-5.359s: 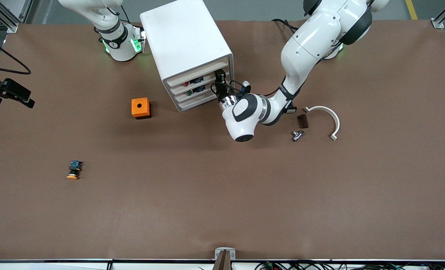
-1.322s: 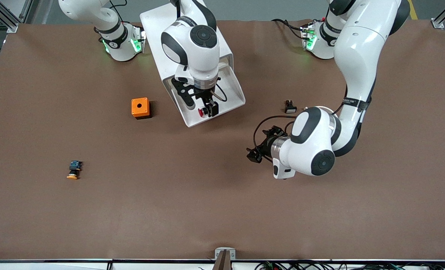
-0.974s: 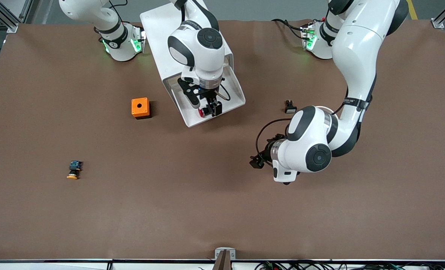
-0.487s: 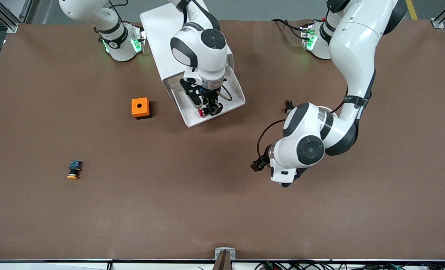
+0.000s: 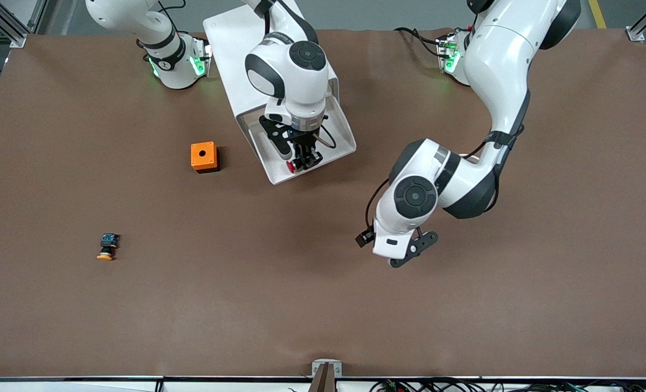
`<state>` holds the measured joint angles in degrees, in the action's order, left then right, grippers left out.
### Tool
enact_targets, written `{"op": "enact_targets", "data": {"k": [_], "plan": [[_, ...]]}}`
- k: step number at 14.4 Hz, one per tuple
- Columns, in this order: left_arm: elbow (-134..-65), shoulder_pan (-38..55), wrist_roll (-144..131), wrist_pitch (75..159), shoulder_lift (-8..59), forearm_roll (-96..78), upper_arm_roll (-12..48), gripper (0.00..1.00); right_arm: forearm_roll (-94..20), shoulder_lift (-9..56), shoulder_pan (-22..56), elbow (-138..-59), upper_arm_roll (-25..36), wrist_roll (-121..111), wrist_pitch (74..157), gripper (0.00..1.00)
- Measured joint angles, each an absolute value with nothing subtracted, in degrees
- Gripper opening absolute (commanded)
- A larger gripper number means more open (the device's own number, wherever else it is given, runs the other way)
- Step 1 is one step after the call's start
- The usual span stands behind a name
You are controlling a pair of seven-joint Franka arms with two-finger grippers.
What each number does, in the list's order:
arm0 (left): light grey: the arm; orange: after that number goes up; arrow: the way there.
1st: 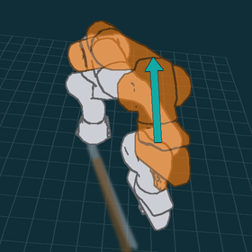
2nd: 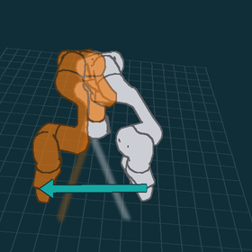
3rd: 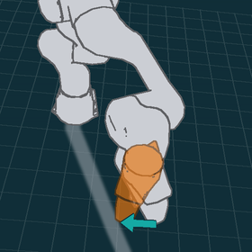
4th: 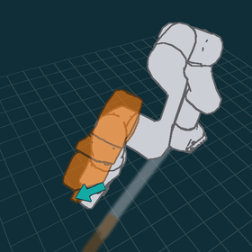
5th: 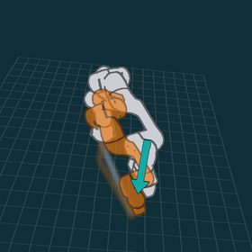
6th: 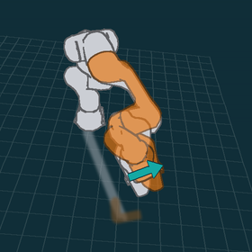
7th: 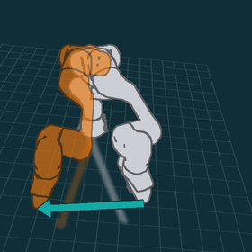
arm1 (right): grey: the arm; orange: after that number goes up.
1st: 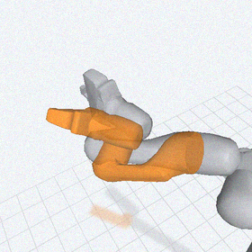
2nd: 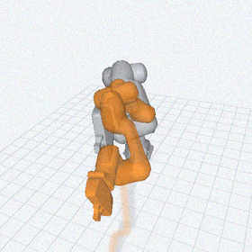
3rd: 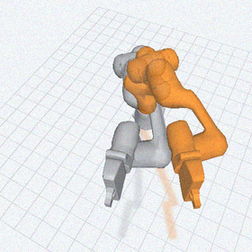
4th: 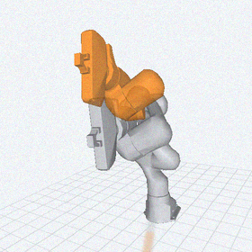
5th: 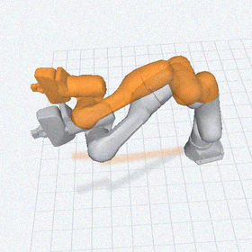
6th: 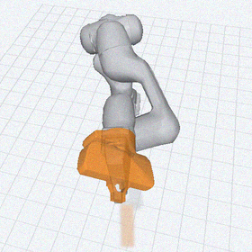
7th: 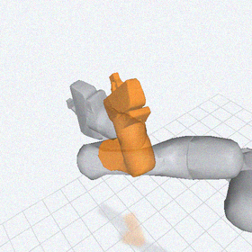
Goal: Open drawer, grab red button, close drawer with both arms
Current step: 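Lift the red button out with the right gripper while the left gripper pushes the drawer, then carry the red button toward the yellow button while the left gripper closes the drawer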
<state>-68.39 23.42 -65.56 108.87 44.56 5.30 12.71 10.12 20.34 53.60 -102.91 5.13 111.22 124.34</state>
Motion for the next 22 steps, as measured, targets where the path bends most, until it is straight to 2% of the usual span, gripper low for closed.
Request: {"op": "enact_targets", "data": {"k": [4,9,17,22], "plan": [[-69.9,25.7,-65.6,108.9,43.4,5.5,13.0,1.0,7.9,17.0,50.0,-101.0,5.6,101.0,120.1,0.0],[-71.7,27.8,-65.6,108.8,42.9,5.5,13.3,1.0,2.7,12.0,39.5,-100.8,6.0,75.8,116.3,0.0],[-76.2,32.8,-65.6,108.8,40.6,5.5,13.5,1.0,2.4,12.2,24.1,-101.5,6.2,35.5,114.8,0.0],[-80.8,35.7,-65.6,113.5,38.7,5.5,14.2,1.0,2.4,15.2,14.8,-103.3,6.3,16.8,121.0,0.0]]}}
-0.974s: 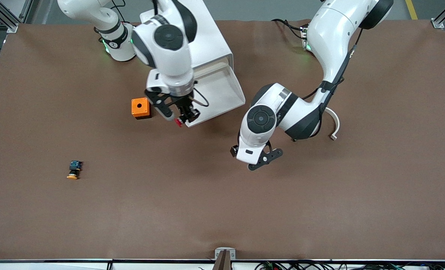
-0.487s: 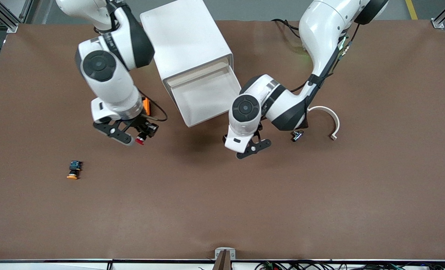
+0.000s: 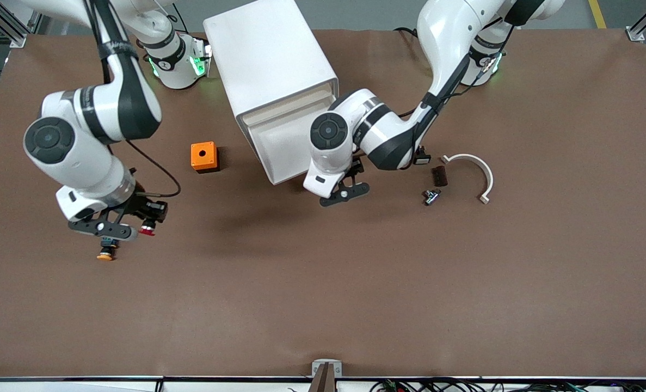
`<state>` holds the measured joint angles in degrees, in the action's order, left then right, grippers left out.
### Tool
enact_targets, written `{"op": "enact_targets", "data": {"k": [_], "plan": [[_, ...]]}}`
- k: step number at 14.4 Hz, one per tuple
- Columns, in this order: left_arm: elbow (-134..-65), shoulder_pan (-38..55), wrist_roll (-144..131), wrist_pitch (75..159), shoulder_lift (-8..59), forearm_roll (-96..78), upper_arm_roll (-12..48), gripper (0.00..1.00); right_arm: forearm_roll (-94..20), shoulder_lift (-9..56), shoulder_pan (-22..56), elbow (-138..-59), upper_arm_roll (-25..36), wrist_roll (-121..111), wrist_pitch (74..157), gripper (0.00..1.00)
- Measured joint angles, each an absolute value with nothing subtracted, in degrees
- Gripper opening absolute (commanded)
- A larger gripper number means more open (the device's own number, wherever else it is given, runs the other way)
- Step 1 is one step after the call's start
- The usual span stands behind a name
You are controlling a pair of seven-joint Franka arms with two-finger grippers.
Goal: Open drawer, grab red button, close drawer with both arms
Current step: 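Carry the red button toward the yellow button while the left gripper closes the drawer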
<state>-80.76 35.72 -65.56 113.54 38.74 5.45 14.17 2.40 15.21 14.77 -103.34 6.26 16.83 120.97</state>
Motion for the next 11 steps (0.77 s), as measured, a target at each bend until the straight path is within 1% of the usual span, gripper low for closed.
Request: {"op": "enact_targets", "data": {"k": [6,11], "plan": [[-82.7,36.3,-65.6,116.6,37.7,4.8,15.9,1.0,2.4,21.6,5.7,-109.5,6.2,1.4,137.0,0.0],[-84.0,38.6,-65.7,116.8,37.7,-0.6,16.2,1.0,2.4,27.4,3.2,-114.5,6.2,-0.6,150.7,0.0]]}}
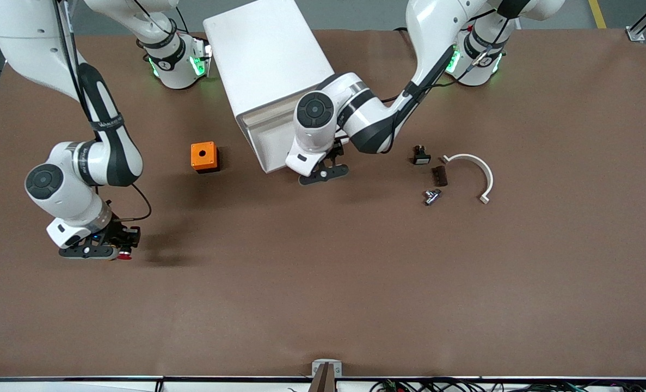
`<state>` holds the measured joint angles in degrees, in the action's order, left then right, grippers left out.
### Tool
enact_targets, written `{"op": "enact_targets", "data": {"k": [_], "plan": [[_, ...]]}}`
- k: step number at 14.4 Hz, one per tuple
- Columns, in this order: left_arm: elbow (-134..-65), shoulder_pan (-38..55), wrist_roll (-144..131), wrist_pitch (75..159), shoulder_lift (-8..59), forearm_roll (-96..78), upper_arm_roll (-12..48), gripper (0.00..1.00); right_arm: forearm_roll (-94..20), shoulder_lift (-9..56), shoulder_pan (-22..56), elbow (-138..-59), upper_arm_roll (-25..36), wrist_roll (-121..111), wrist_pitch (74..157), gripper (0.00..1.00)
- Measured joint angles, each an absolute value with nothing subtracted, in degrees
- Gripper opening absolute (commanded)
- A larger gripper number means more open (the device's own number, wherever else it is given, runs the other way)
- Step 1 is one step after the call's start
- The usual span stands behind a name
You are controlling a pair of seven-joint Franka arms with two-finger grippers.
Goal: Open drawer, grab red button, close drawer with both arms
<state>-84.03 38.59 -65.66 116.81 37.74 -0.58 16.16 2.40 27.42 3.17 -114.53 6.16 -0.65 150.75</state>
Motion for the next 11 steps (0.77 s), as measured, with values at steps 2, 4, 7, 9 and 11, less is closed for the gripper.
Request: {"op": "enact_targets", "data": {"k": [2,4,7,9,11], "plan": [[-84.3,39.4,-65.7,116.8,37.7,-2.1,16.2,1.0,2.4,29.4,2.6,-115.8,6.1,-0.7,154.5,0.0],[-84.4,40.1,-65.9,116.8,37.7,-3.7,16.2,1.0,2.4,30.9,2.2,-116.7,6.0,-0.7,157.2,0.0],[-84.6,41.0,-65.9,116.8,37.7,-8.6,16.2,1.0,2.4,32.1,1.5,-116.9,6.0,-0.7,158.6,0.11],[-84.9,41.4,-65.9,116.8,37.7,-12.3,16.2,1.0,2.4,32.1,1.3,-116.9,5.9,-0.7,158.6,0.58],[-85.6,41.5,-65.9,116.8,37.7,-15.6,16.2,1.0,2.2,32.1,1.2,-116.9,5.9,-0.6,158.7,1.0]]}}
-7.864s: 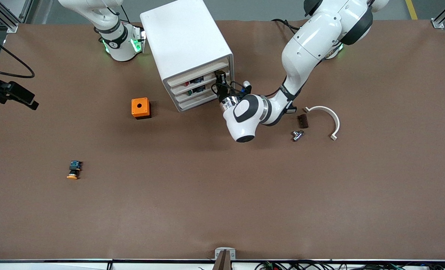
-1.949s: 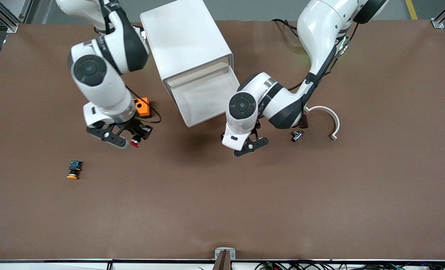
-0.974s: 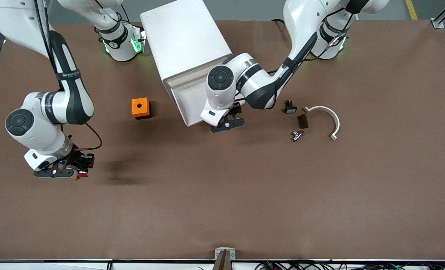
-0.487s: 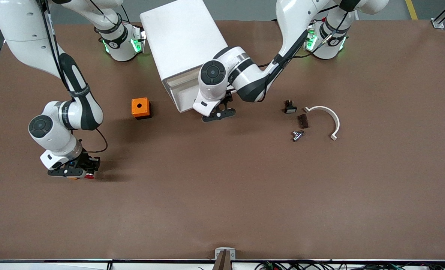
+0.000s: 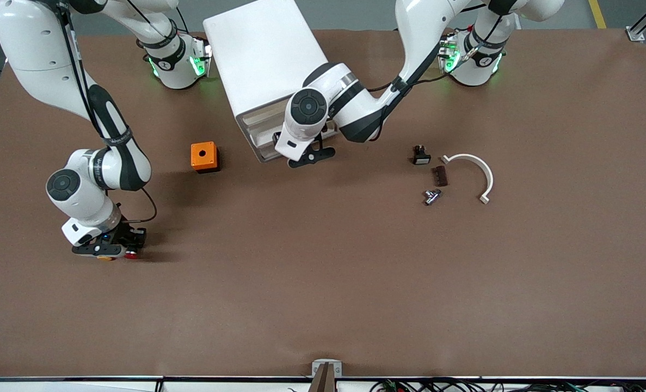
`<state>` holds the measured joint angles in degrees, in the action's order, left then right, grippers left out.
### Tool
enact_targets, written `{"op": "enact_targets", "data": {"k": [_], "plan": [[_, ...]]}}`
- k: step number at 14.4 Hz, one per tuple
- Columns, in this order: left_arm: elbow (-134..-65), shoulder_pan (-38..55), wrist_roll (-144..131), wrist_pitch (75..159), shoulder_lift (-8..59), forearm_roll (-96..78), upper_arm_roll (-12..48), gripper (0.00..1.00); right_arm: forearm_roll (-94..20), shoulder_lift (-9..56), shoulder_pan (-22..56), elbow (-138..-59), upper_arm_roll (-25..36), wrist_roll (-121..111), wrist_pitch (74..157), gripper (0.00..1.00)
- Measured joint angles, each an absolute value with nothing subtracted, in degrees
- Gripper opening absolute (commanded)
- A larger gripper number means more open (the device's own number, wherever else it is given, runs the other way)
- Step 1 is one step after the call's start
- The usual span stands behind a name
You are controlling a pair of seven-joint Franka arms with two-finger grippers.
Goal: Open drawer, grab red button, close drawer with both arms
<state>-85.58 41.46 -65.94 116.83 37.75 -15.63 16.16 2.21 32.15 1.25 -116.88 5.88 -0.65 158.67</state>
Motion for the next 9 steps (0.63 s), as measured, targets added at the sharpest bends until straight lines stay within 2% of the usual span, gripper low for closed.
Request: {"op": "enact_targets", "data": {"k": [6,9], "plan": [[-87.0,41.6,-65.9,116.8,37.8,-22.2,16.2,1.0,0.7,31.8,1.2,-116.6,5.5,-0.7,158.6,1.0],[-87.4,41.7,-65.9,116.9,37.8,-23.5,15.9,1.0,0.7,29.1,1.3,-116.0,5.4,-0.8,155.2,1.0]]}}
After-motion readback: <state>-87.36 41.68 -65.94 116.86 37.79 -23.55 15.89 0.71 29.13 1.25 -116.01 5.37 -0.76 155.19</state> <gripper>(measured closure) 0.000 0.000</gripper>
